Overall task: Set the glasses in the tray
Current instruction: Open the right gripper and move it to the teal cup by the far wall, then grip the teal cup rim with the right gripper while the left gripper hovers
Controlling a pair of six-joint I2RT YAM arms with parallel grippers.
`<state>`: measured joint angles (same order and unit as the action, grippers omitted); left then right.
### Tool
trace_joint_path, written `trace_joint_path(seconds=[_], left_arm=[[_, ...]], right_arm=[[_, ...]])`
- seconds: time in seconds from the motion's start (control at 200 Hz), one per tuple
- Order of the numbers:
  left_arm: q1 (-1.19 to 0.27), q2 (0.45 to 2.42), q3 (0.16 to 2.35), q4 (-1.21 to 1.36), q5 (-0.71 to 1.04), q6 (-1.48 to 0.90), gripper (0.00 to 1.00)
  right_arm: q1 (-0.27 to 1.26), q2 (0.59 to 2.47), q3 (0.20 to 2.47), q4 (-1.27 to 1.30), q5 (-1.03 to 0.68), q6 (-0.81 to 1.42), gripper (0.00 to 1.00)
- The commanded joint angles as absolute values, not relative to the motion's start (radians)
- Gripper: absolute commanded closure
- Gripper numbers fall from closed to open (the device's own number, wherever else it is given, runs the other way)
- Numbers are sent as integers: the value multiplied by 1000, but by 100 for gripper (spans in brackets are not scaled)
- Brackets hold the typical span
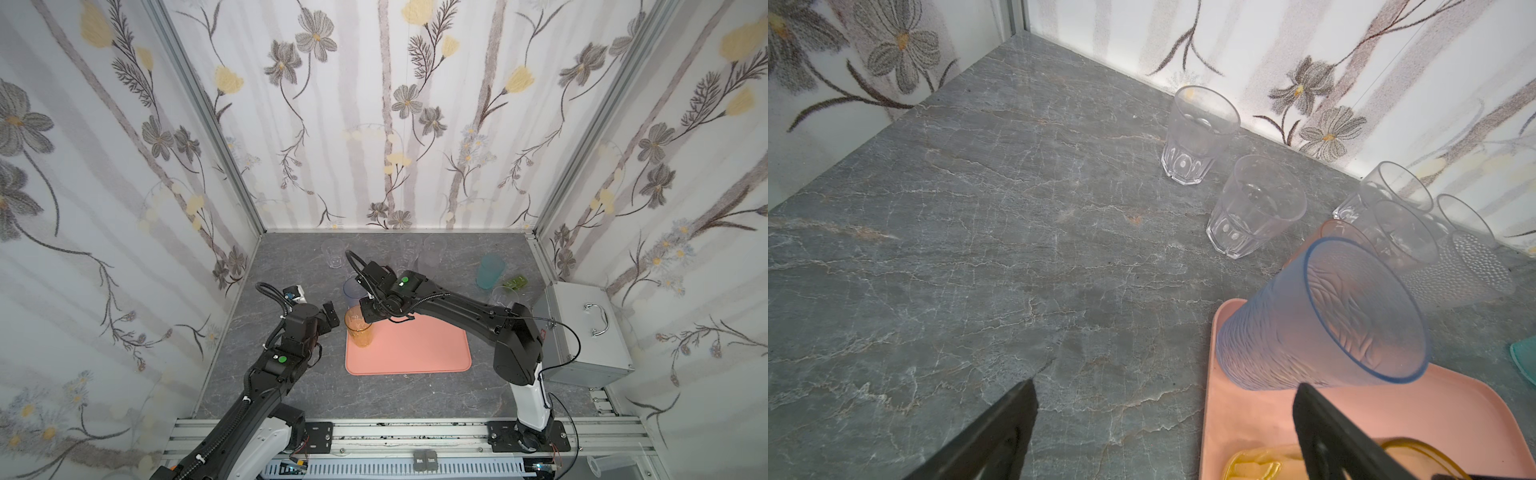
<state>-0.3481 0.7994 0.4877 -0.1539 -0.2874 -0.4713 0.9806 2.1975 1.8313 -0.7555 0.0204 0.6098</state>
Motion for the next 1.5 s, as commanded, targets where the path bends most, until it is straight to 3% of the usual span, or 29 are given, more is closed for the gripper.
trace_joint_path(seconds=[0.0, 0.105, 0.35, 0.615, 0.964, 1.149, 1.494], left_arm=[[-348, 801, 485, -127, -305, -484, 1], [-347, 803, 485, -126, -304, -485, 2], [-347, 797, 492, -126, -323, -464, 2], [-392, 831, 628, -129, -400, -356, 5], [-786, 1146, 909, -134, -578, -245, 4], [-877, 1319, 1016, -130, -498, -250, 4], [-946, 1517, 1054, -91, -295, -324, 3]], right_arm=[[974, 2170, 1813, -697, -5, 637, 82], [963, 2147, 1783, -670, -34, 653, 80], [915, 2027, 1704, -614, -98, 652, 65], [731, 1845, 1580, -606, -58, 592, 60], [350, 1709, 1471, -618, 96, 500, 57], [205, 1722, 1444, -562, 196, 510, 52], [55, 1872, 1435, -476, 158, 558, 51]])
